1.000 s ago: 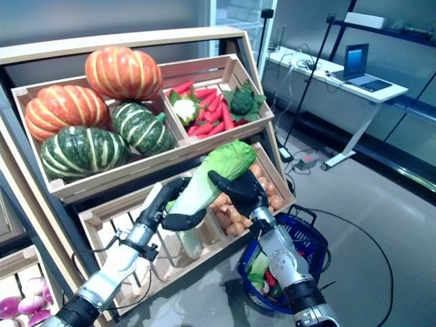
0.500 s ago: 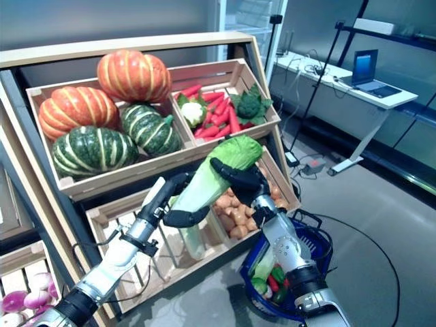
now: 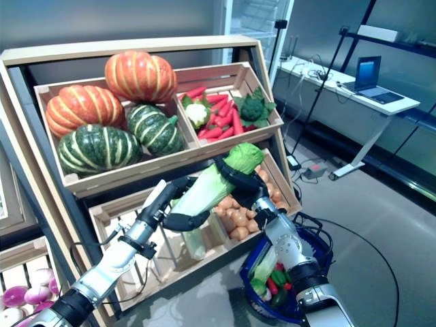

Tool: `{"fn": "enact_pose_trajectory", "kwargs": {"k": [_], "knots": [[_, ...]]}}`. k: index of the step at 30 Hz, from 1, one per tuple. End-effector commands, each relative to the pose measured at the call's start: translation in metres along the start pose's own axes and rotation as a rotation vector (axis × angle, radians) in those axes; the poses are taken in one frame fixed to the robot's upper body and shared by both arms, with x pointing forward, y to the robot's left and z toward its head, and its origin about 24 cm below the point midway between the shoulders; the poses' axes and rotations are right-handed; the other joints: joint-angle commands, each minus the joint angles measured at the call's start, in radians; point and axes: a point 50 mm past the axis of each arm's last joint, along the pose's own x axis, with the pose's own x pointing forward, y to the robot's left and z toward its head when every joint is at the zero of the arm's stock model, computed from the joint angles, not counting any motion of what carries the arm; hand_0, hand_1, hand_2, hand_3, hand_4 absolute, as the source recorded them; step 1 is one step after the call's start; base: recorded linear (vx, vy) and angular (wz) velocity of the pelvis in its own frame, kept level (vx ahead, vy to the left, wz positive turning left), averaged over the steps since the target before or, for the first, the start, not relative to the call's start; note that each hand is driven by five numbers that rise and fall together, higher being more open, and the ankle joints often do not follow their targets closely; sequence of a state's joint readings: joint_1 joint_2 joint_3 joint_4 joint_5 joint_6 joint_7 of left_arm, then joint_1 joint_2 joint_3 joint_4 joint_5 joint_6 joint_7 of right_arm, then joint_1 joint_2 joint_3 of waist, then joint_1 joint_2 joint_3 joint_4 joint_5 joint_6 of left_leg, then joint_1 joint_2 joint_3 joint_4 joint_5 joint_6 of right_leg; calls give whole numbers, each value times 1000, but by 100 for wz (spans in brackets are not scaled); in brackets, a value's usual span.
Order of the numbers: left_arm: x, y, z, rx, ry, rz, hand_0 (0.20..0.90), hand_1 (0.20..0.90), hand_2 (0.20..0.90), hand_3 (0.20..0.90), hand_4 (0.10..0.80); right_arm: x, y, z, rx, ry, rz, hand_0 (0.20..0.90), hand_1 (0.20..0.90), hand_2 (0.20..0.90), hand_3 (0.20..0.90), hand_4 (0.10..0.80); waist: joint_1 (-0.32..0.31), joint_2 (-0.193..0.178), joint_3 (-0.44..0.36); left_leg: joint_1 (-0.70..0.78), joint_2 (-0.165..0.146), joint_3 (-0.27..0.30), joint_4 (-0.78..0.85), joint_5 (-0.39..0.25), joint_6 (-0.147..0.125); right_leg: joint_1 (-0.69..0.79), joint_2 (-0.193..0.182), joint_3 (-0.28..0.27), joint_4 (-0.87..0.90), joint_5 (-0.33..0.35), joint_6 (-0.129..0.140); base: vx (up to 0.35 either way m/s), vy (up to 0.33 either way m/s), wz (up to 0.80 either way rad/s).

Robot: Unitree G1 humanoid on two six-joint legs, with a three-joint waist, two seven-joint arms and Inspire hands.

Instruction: Put vegetables into the basket

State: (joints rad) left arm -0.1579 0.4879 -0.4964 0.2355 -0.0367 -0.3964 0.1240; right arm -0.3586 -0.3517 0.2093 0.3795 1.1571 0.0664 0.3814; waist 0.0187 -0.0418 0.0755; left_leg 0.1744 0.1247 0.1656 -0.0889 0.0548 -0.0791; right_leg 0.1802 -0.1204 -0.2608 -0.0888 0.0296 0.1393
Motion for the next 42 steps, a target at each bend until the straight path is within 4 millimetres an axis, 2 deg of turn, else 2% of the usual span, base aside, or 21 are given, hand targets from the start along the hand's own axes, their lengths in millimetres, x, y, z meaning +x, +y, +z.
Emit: {"fn": "enact_pose_trajectory", "kwargs": {"k": [1,12,13,14,15,24,27,34,37,42], "knots": [[37,-1,80,33,-466,-79,300,300,300,300,400,42,43,59,-44,-192,205,300,300,300,300,400,10,-7,-37,18,-12,44,2,-115,22,10,4,-16,2,-30,-32,0,0,0],[34,4,65,42,-386,-45,300,300,300,300,400,35,32,70,-105,-181,153,300,300,300,300,400,2,-11,-34,11,-10,52,2,-111,23,-1,6,-4,2,-25,-34,0,0,0],[34,5,63,43,-374,-41,420,420,420,420,480,33,30,72,-111,-185,144,300,300,300,300,400,2,-12,-33,11,-10,51,2,-111,23,-1,6,-3,2,-25,-34,0,0,0],[33,6,61,47,-363,-36,867,867,867,867,778,32,29,73,-113,-190,137,300,300,300,300,400,2,-12,-31,11,-10,52,2,-110,23,-2,6,-3,2,-24,-33,0,0,0],[32,7,58,59,-347,-29,900,900,900,900,800,29,25,76,-116,-203,121,300,300,300,300,400,0,-13,-31,11,-9,54,2,-110,23,-3,6,-2,2,-23,-32,0,0,0],[22,25,37,124,-237,47,900,900,900,900,800,7,9,83,-140,-237,67,300,300,300,300,400,-13,-10,-27,13,-6,70,2,-108,23,-9,5,6,2,-17,-27,0,0,0],[18,32,29,144,-201,82,900,900,900,900,800,-5,-3,82,-165,-206,21,300,300,300,300,400,-21,-9,-26,12,-4,77,2,-107,23,-13,5,11,2,-15,-26,0,0,0],[0,47,10,148,-110,167,900,900,900,900,800,-50,-47,70,-130,-162,-174,300,300,300,300,400,-31,-10,-15,12,0,89,2,-105,22,-18,8,18,2,-10,-26,6,2,-3],[-9,52,-3,211,-35,191,900,900,900,900,800,-71,-65,70,-151,-149,-274,300,300,300,300,400,-37,-11,-8,12,2,97,2,-103,21,-21,10,22,2,-8,-24,11,-5,-7],[-25,67,-21,244,78,257,900,900,900,900,800,-100,-84,86,-204,-180,-401,300,300,300,300,400,-42,-9,2,13,5,107,2,-104,18,-21,12,26,2,-8,-22,19,1,-7]]}}
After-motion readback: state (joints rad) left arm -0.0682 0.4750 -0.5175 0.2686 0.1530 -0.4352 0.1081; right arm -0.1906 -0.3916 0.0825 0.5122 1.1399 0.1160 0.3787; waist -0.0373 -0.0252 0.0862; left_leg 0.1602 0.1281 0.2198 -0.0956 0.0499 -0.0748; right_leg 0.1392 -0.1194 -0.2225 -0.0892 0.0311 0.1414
